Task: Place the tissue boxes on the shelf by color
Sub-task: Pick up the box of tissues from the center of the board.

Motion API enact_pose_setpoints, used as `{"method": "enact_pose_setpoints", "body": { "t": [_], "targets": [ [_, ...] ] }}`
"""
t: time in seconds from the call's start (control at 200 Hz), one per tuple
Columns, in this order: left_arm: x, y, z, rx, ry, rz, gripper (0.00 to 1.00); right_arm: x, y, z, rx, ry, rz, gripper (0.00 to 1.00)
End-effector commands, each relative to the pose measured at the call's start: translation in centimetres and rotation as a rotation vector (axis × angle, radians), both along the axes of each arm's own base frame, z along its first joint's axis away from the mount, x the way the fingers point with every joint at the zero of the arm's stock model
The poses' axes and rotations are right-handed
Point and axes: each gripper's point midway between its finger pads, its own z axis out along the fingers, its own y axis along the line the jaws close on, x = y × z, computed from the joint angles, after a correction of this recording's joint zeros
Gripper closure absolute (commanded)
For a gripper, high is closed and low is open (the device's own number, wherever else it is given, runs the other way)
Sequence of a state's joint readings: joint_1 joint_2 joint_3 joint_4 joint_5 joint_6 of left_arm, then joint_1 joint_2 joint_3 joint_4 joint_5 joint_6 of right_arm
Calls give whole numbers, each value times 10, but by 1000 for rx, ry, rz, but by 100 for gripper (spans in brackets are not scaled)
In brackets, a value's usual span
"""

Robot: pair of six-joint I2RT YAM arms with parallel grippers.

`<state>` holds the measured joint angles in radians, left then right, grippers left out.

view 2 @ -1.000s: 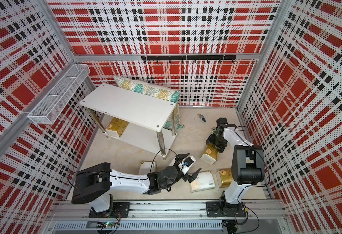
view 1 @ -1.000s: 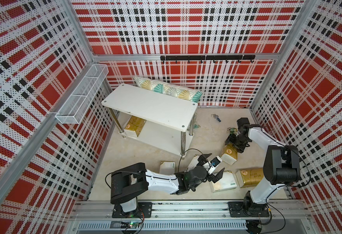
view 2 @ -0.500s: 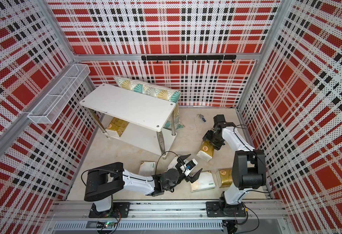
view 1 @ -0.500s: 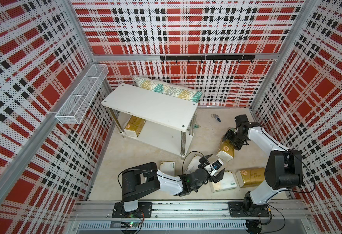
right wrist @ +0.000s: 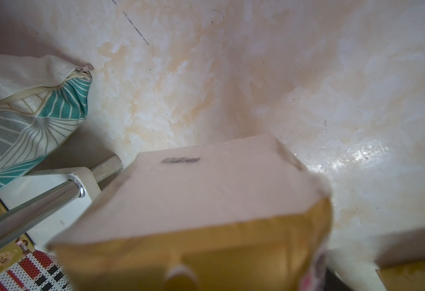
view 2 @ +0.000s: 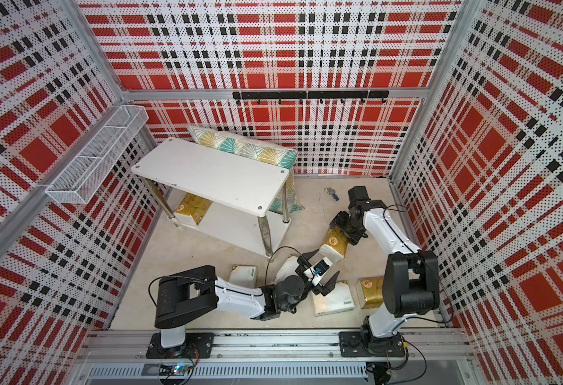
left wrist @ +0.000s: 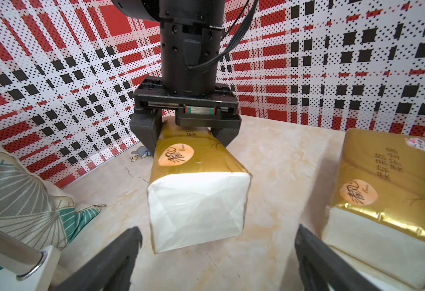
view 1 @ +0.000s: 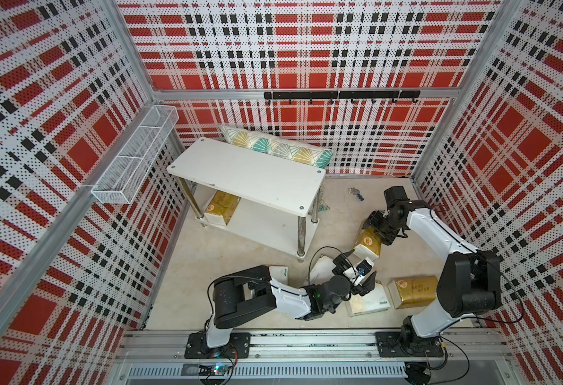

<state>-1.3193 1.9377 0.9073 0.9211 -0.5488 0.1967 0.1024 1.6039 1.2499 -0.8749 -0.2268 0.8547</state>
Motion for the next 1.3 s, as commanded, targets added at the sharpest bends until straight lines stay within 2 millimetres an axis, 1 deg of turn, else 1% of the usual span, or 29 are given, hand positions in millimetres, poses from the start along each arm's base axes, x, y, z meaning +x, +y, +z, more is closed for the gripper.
{"method": "enact_pose_setpoints", "body": {
  "t": [0.0, 0.21, 0.411, 0.686, 0.762, 1.002, 1.162, 1.298],
  "targets": [
    [6, -3, 1, 1, -25, 45, 1, -1, 7, 13, 23, -32, -6, 27],
    [10, -7, -5, 40, -48, 59, 1, 0, 12, 20, 33, -49, 0, 27],
    [18, -6, -8, 39, -43, 88, 1, -1, 15, 23, 42, -57, 9, 27],
    [28, -5, -11, 55, -62, 143, 1, -7, 19, 19, 48, -53, 20, 27],
    [28, -7, -12, 56, -61, 137, 1, -8, 21, 18, 52, -53, 26, 27],
    [37, -1, -11, 53, -72, 197, 1, -15, 23, 14, 48, -46, 54, 27],
    [39, 2, -9, 49, -82, 220, 1, -21, 24, 8, 54, -41, 61, 27],
    [38, 6, -8, 40, -81, 224, 1, -19, 22, 8, 44, -44, 65, 28]
  ]
}}
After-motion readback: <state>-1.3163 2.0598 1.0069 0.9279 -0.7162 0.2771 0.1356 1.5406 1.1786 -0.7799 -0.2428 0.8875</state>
